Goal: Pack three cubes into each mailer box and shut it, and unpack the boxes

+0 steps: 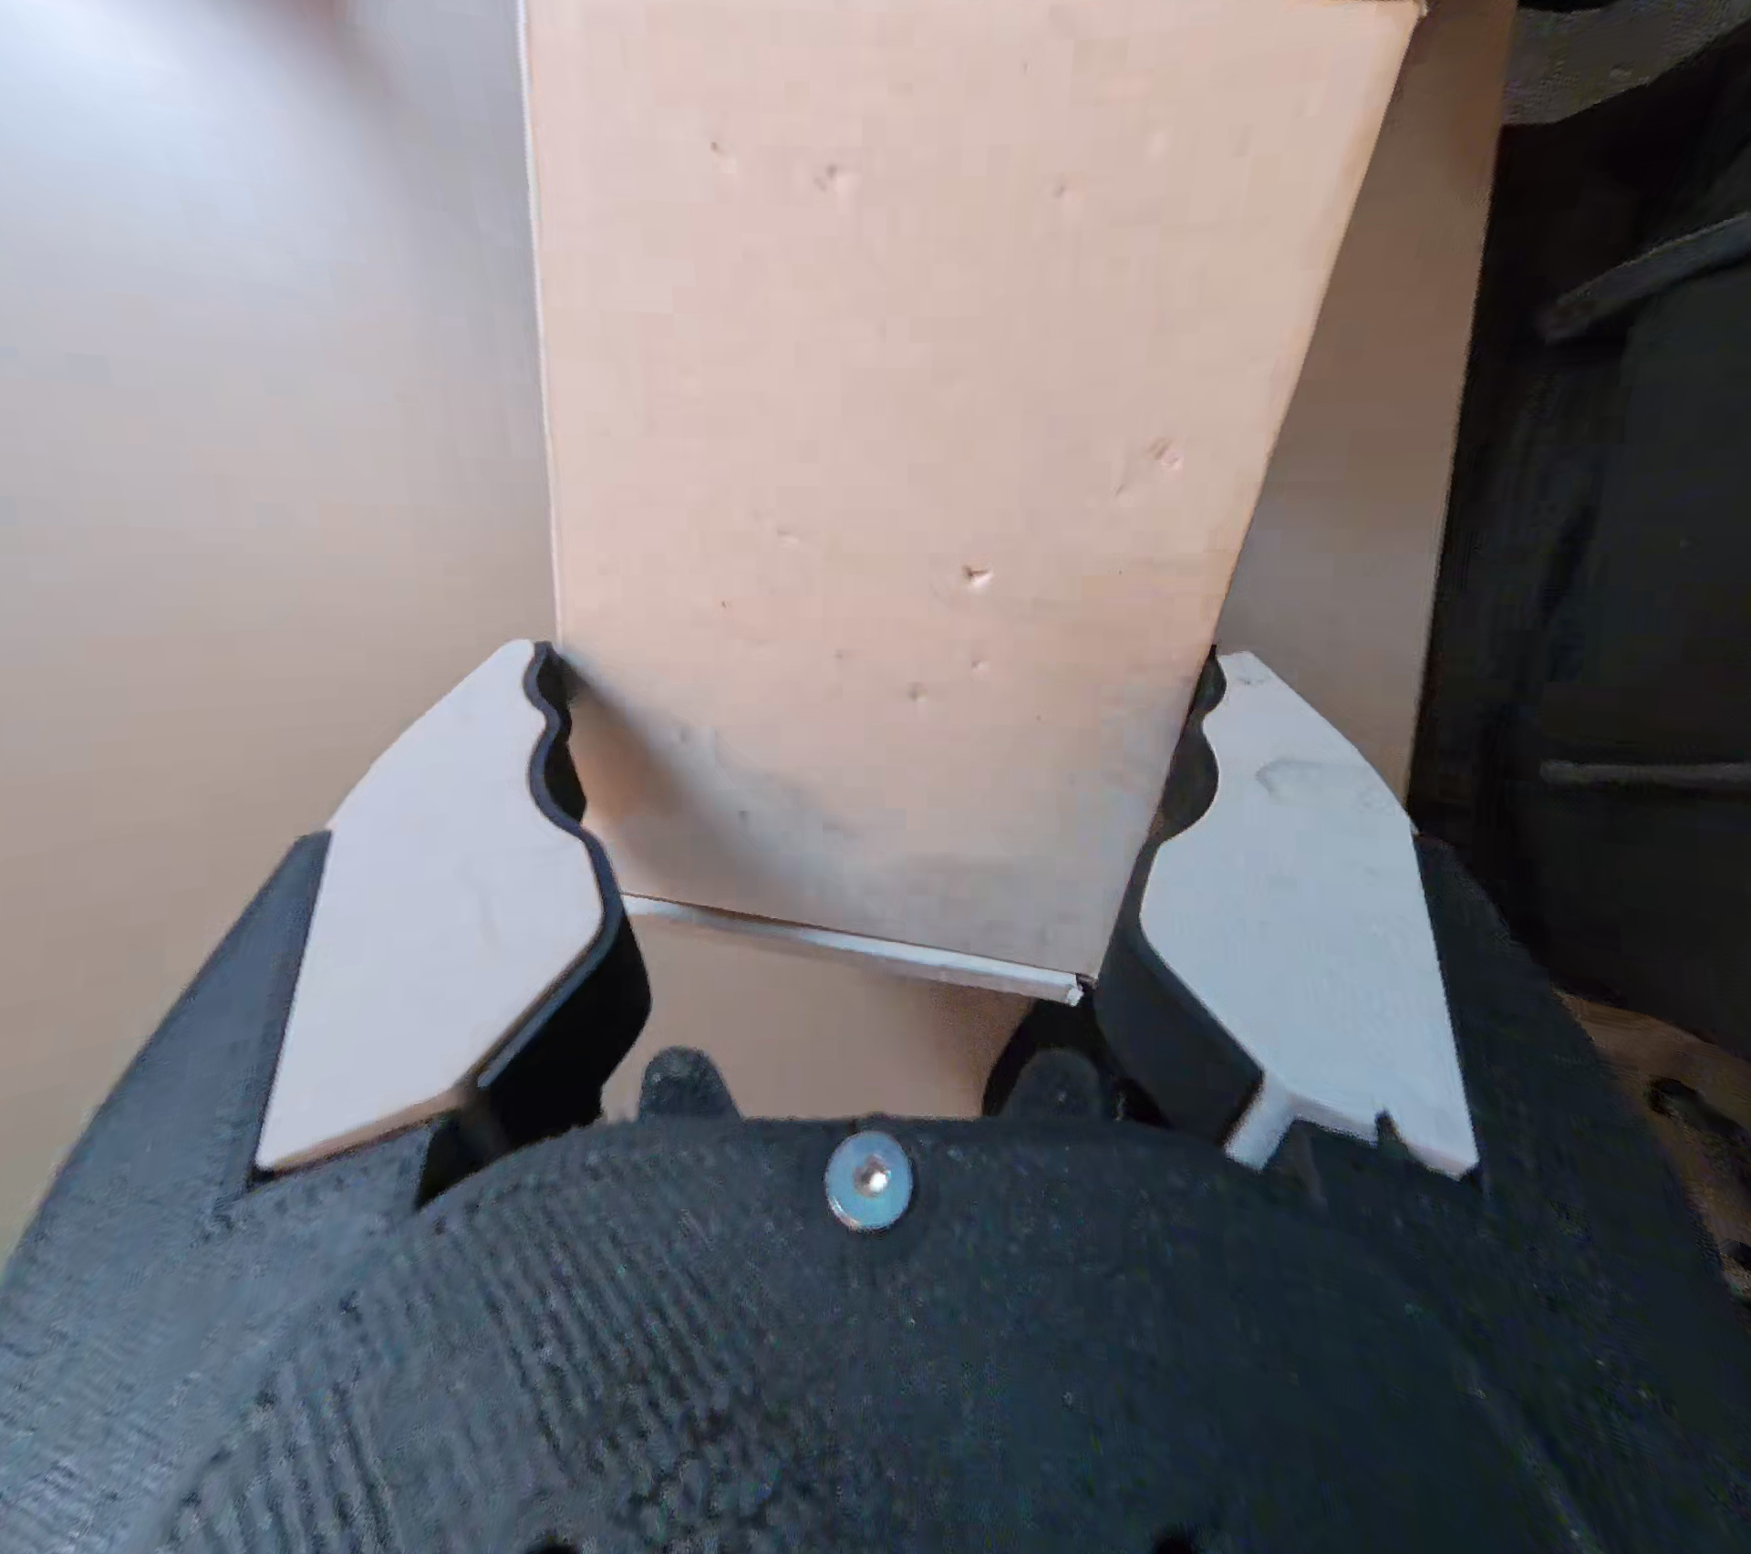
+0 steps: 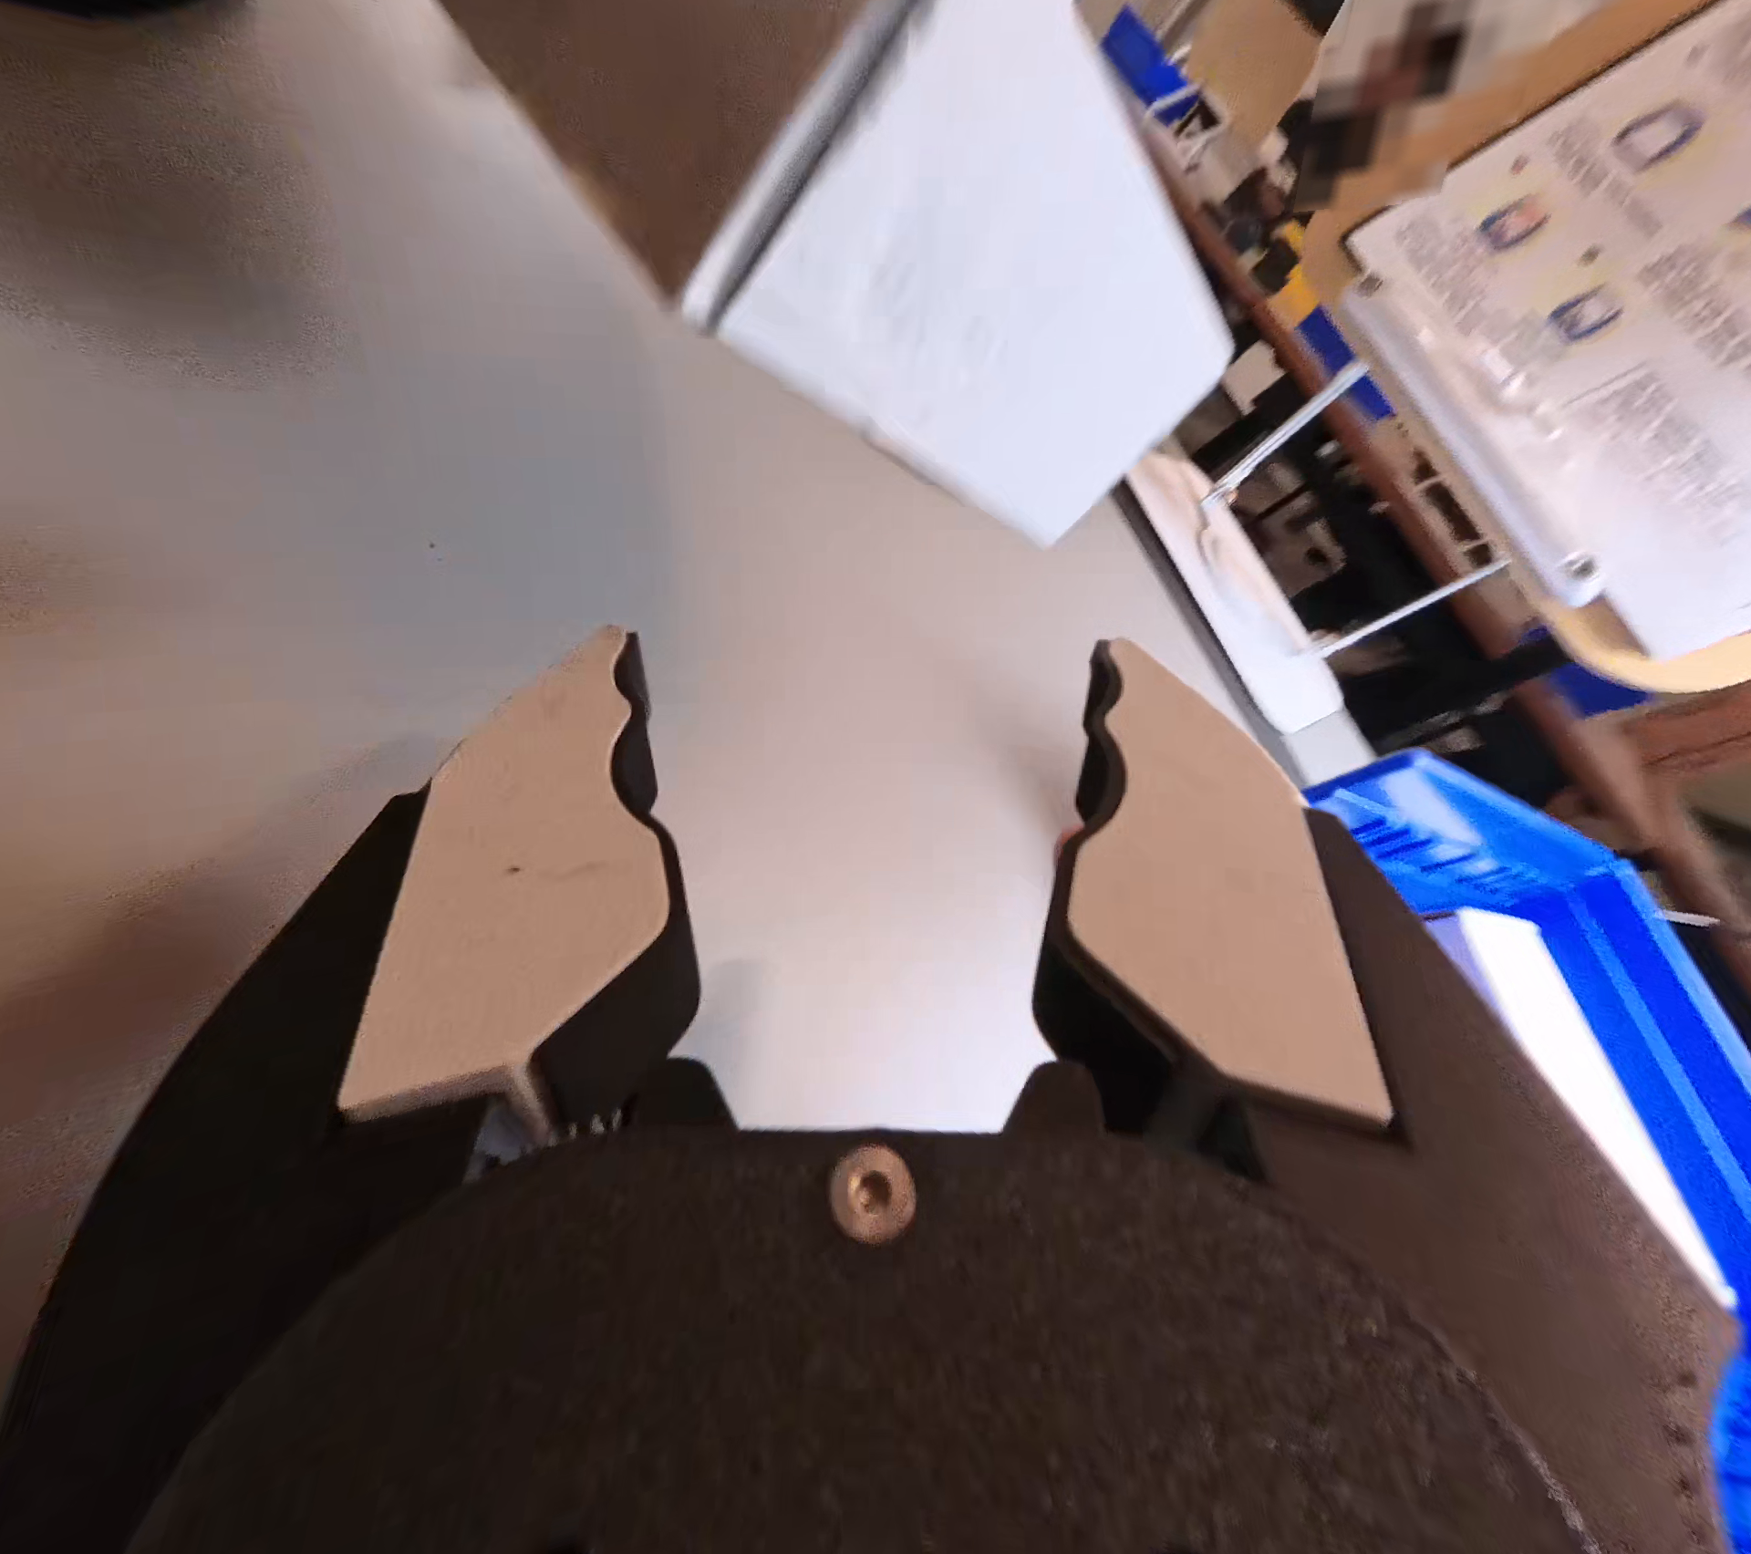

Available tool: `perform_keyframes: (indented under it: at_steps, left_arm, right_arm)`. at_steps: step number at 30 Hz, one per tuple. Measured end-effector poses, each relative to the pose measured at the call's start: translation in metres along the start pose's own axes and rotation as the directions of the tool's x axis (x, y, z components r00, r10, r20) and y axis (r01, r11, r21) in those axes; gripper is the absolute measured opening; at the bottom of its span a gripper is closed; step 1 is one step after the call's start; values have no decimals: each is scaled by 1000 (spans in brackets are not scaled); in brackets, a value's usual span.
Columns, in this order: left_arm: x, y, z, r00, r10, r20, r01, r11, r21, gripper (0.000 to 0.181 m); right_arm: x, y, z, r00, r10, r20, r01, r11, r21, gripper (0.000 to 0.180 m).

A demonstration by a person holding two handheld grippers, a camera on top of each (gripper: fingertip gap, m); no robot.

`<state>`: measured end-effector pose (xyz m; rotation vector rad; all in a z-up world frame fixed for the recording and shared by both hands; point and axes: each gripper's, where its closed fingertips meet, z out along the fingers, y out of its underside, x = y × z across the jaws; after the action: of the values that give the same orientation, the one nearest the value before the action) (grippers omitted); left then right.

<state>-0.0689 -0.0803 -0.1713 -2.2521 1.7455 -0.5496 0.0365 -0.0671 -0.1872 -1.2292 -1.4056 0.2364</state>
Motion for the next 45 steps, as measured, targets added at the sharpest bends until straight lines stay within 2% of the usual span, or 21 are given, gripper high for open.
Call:
perform_keyframes:
  at_steps: [3, 5, 8, 9, 10, 13, 15, 17, 20, 23, 27, 32, 34, 37, 41, 45]
  left_arm:
    - [15, -7, 26, 994, -24, -108, 20, 999, -32, 122]
    - [26, -10, 36, 985, -28, -170, 19, 998, -55, 121]
    - [36, -14, 43, 978, 1, -207, -13, 998, -57, 121]
    - [37, -15, 44, 979, 25, -202, -34, 999, -40, 115]
    - [36, -19, 43, 980, 59, -191, -59, 998, 7, 106]
    - [42, -29, 31, 977, 140, -158, -114, 980, 163, 109]
    - [46, -34, 23, 979, 175, -101, -141, 950, 279, 109]
    - [49, -34, 16, 983, 174, -54, -141, 915, 379, 109]
    - [49, -23, 16, 992, 126, -1, -110, 863, 494, 110]
    - [42, -13, 33, 998, 43, 42, -59, 818, 573, 106]
    - [41, -15, 54, 999, -36, 39, 5, 794, 608, 87]
    - [35, -13, 55, 994, -57, 90, -8, 802, 597, 78]
    - [35, -13, 55, 994, -64, 92, -3, 807, 591, 77]
    - [36, -13, 55, 993, -83, 85, 17, 805, 593, 77]
    - [34, -11, 53, 991, -108, 84, 38, 805, 592, 75]
    - [34, -9, 50, 988, -122, 96, 42, 808, 588, 75]
  right_arm:
    - [-4, -10, -1, 986, -159, -54, 160, 987, 24, 95]
    - [-16, -24, -2, 946, -312, -84, 317, 947, 53, 95]
    - [-38, -39, -2, 911, -406, -65, 411, 906, 97, 80]
    - [-41, -38, -2, 914, -402, -52, 405, 908, 105, 79]
    - [-42, -36, -1, 933, -361, -16, 360, 927, 108, 79]
    - [-35, -26, -2, 982, -166, 85, 155, 981, 117, 79]
    - [-31, -18, -2, 985, -4, 170, -12, 995, 94, 79]
    - [-29, -16, -5, 951, 156, 267, -185, 979, 85, 79]
    - [-30, -14, -8, 841, 351, 412, -397, 917, 30, 79]
    - [-33, -15, -9, 759, 426, 493, -482, 876, -15, 79]
    - [-35, -16, -2, 712, 486, 506, -536, 843, -56, 80]
    - [-8, -19, -8, 838, 437, 327, -454, 891, -27, 82]
    - [6, -31, -16, 906, 353, 232, -367, 930, 19, 80]
    - [12, -45, -19, 980, 164, 115, -165, 986, -6, 77]
    - [11, -58, -15, 998, -33, 50, 35, 998, -60, 67]
    - [12, -68, -12, 994, -104, 38, 106, 992, -67, 60]
